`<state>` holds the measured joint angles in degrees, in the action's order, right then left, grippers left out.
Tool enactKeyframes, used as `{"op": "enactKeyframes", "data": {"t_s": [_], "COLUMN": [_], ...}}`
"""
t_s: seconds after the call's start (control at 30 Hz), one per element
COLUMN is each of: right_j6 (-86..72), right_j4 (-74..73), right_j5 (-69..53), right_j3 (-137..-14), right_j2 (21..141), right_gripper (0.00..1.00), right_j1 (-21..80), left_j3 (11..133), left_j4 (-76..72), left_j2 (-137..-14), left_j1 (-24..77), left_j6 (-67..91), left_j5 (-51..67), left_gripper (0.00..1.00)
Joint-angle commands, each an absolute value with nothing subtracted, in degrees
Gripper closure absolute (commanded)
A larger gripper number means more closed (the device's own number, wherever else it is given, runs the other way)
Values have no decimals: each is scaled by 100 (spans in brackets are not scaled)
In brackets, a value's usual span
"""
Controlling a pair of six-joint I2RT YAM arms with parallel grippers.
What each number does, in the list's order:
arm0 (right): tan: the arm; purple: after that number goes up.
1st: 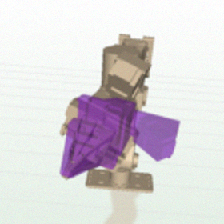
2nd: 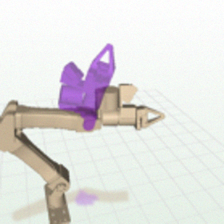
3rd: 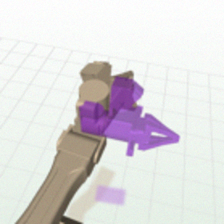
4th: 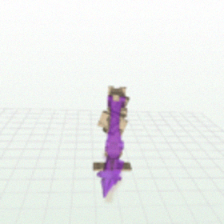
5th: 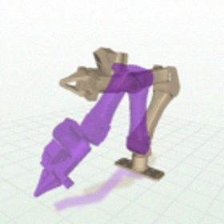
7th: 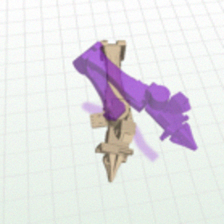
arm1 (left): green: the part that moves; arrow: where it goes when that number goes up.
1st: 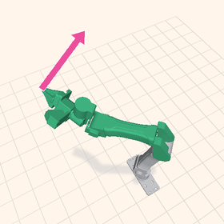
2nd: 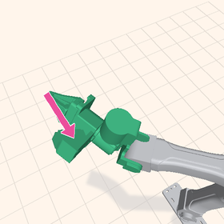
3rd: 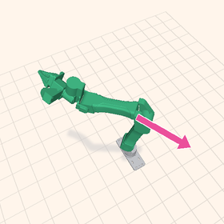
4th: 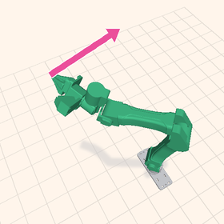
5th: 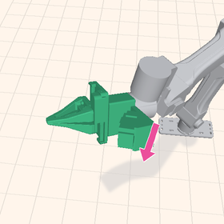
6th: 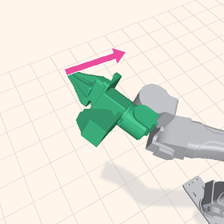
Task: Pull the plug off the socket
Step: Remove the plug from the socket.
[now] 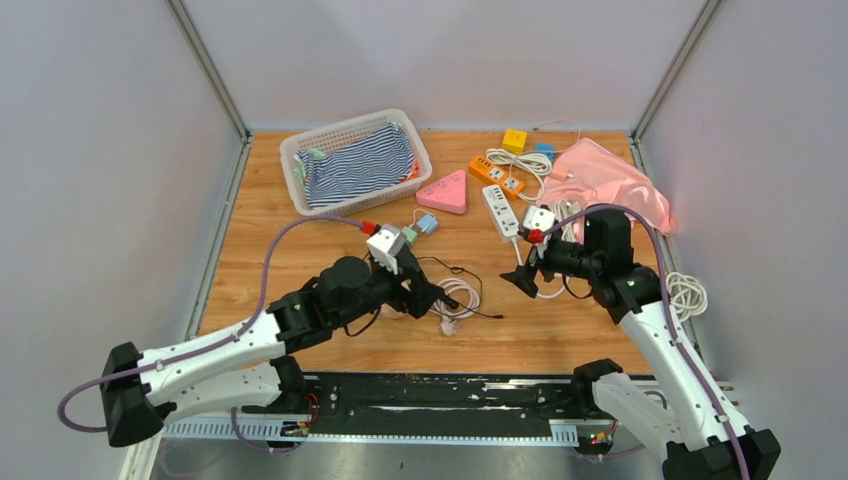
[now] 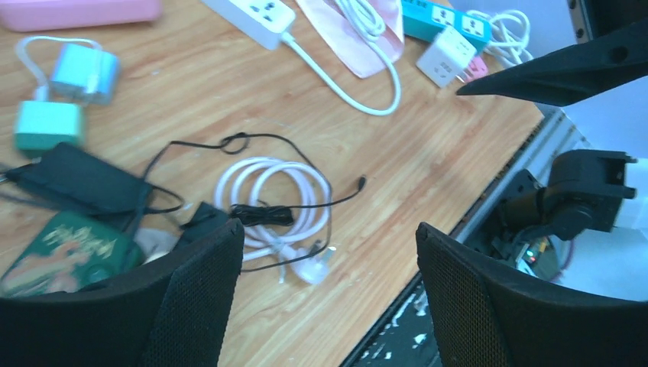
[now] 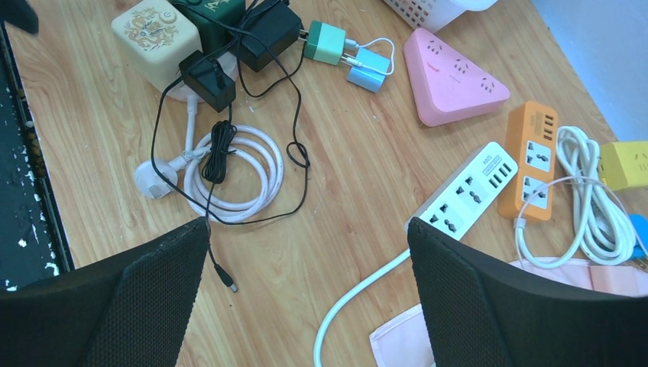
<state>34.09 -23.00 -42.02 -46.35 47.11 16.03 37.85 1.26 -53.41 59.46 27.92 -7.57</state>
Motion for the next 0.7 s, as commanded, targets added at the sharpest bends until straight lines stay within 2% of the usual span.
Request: {"op": "enactKeyframes", "data": {"t_s": [0.0, 0.13, 0.3, 0.5, 0.67], "right_j6": [3381, 3413, 3416, 3416, 3411], "right_j4": [-2248, -2241, -2246, -2242, -2245], "right_j5": [-4525, -4710, -4815, -4833, -4817], "right_j3": [-4508, -4452, -4438, -4425, -4430], "right_j2": [4788, 4901, 5058, 5070, 5042], "right_gripper": [0, 0, 0, 0, 0], "right_j1": [1529, 1529, 1529, 1538, 1540], "left_j3": [3142, 2431, 2079, 2702, 3500], "left_j4": [62, 53, 295, 1796, 2478], "left_j2": [-4527, -3842, -3353, -3927, -4931], "left_j1": [5991, 5988, 5994, 5994, 5992], "left_j6": [2583, 3039, 3495, 4647, 5396], "left_j5": [-1783, -2316, -2577, -3518, -3586], "left_gripper": [14, 3, 1, 1, 6]}}
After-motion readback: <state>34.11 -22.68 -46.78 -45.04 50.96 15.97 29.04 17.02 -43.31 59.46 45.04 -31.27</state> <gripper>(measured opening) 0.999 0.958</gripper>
